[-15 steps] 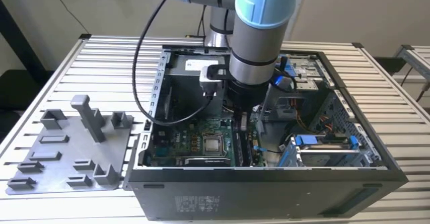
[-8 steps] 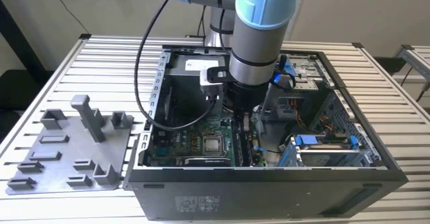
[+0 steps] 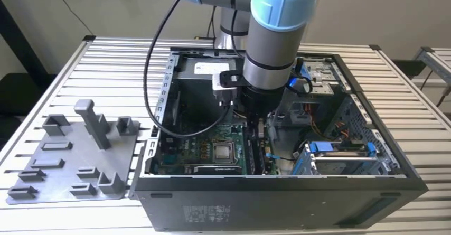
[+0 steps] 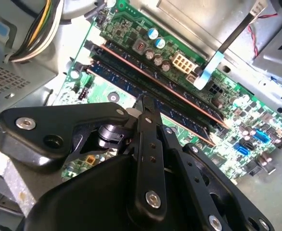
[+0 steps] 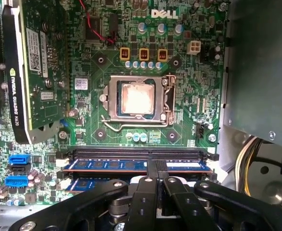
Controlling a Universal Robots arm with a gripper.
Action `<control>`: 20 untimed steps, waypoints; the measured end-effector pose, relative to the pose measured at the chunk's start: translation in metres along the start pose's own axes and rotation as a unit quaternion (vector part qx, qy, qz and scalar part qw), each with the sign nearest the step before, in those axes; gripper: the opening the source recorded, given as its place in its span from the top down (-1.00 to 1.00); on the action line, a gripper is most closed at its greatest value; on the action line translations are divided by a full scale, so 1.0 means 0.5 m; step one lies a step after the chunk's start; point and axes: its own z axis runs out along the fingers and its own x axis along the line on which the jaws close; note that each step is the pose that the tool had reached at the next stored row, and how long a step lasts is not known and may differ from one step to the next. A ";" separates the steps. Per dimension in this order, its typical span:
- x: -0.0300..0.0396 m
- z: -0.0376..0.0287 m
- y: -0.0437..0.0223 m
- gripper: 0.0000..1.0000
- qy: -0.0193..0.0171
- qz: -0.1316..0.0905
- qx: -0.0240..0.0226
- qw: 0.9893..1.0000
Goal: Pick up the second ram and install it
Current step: 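Press down the second ram until it locks into place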
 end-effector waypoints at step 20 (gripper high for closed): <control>0.025 0.021 -0.001 0.79 0.001 0.000 -0.002 1.000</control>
